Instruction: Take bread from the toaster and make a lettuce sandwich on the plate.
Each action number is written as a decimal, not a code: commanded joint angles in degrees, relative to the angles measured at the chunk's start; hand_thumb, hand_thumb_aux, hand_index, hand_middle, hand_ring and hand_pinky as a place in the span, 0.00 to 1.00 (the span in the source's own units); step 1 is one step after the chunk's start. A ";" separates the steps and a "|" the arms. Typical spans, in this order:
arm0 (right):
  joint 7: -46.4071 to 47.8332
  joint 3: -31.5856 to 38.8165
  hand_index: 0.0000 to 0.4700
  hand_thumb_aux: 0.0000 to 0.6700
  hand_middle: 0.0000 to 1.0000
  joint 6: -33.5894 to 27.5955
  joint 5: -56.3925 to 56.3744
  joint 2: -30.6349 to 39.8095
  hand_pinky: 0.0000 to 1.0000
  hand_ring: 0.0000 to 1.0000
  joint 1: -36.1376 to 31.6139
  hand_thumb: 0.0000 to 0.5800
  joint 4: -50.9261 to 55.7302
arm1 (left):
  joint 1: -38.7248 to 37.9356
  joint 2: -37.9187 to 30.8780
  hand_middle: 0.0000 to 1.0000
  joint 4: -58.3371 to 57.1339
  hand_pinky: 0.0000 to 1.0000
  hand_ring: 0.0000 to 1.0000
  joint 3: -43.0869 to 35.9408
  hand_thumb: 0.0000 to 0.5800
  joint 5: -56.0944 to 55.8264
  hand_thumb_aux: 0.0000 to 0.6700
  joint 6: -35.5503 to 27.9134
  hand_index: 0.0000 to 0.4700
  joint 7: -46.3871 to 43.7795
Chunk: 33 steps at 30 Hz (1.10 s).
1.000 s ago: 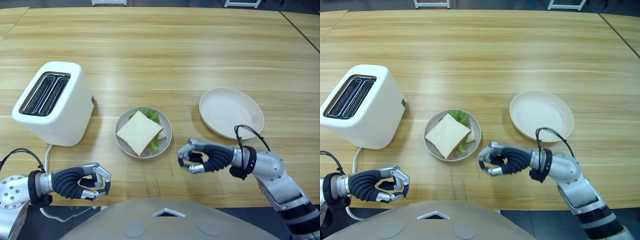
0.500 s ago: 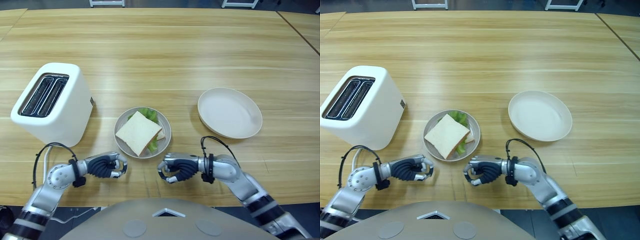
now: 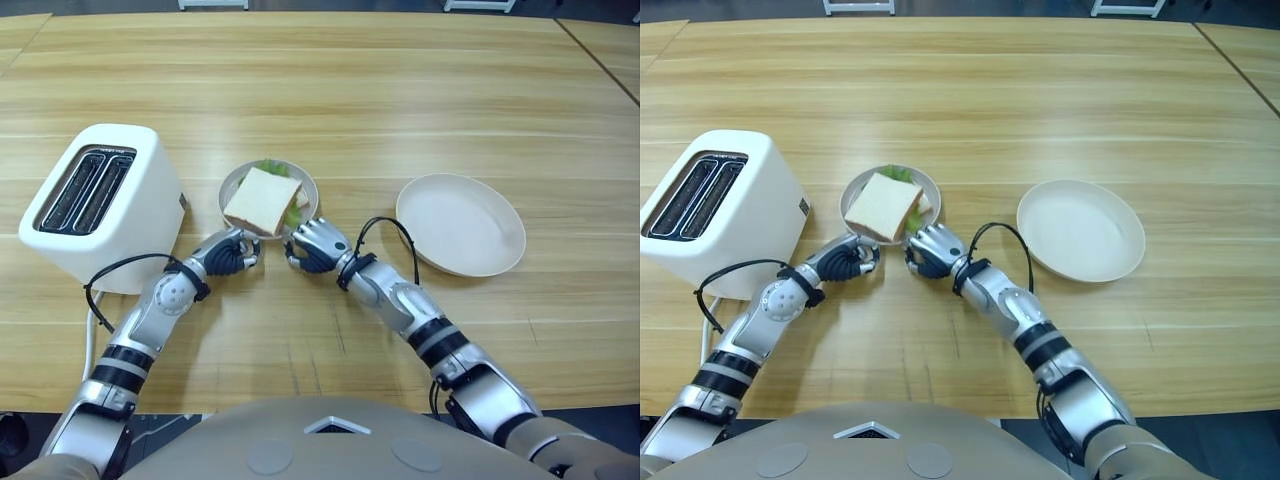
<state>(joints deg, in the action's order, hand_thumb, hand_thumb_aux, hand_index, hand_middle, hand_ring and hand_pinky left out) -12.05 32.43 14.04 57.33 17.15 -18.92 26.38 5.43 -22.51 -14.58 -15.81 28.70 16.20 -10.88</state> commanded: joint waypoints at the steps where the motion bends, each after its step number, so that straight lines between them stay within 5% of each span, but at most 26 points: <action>1: -5.82 0.10 1.00 1.00 1.00 -3.76 1.66 -1.99 1.00 1.00 -4.87 1.00 4.77 | 3.84 1.41 1.00 -2.96 1.00 1.00 -0.10 1.00 2.40 1.00 -0.05 1.00 5.38; 6: -12.41 -2.59 1.00 1.00 1.00 -2.73 -0.55 -1.35 1.00 1.00 -5.45 1.00 -2.27 | 6.10 3.11 1.00 3.20 1.00 1.00 2.23 1.00 0.95 0.96 8.30 0.96 13.95; 7: -13.31 -3.20 1.00 1.00 0.93 -1.13 -1.55 -0.79 0.93 0.93 -4.98 1.00 -5.01 | 5.57 3.10 1.00 5.75 1.00 1.00 2.81 0.85 -0.13 0.61 10.25 0.61 14.58; 8: -15.16 -4.99 0.51 0.51 0.61 -0.35 -2.72 -0.46 0.61 0.61 -3.93 0.76 -9.18 | 4.58 3.05 1.00 9.76 1.00 1.00 3.71 0.65 -1.64 0.41 12.15 0.41 14.90; 9: -17.16 -6.99 0.00 0.00 0.00 1.22 -4.10 0.10 0.00 0.00 -2.93 0.00 -13.92 | 3.38 3.33 0.76 14.68 0.76 0.76 5.33 0.00 -3.79 0.00 13.52 0.00 15.49; 10: -19.03 -8.85 0.00 0.00 0.00 2.89 -5.35 0.56 0.00 0.00 -1.88 0.00 -18.40 | 2.32 3.65 0.09 19.07 0.09 0.09 6.96 0.00 -5.99 0.00 14.50 0.00 15.81; 11: -19.93 -11.42 0.00 0.00 0.00 4.59 -8.36 0.40 0.00 0.00 -0.54 0.00 -23.04 | 1.26 4.22 0.00 24.00 0.00 0.00 8.89 0.00 -8.98 0.00 14.89 0.00 15.98; 15: -18.38 -20.03 0.00 0.00 0.00 10.48 -26.62 -2.41 0.00 0.00 3.43 0.00 -33.14 | -2.45 6.28 0.00 37.48 0.00 0.00 14.21 0.00 -20.91 0.00 11.90 0.00 15.38; 20: -13.02 -27.34 0.00 0.00 0.00 11.88 -44.95 -5.67 0.00 0.00 5.79 0.00 -32.43 | -6.35 9.12 0.00 40.54 0.00 0.00 16.82 0.00 -27.58 0.00 9.91 0.00 14.83; 33: -7.15 -28.74 0.00 0.00 0.00 13.71 -42.72 -9.63 0.00 0.00 8.12 0.00 -32.44 | -6.56 11.30 0.00 37.79 0.00 0.00 19.38 0.00 -27.57 0.00 8.85 0.00 11.62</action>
<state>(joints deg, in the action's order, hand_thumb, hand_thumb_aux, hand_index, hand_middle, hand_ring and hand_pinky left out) -19.92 4.27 27.50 14.37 8.21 -10.85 -6.10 -0.75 -11.46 23.64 2.89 0.75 26.15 1.12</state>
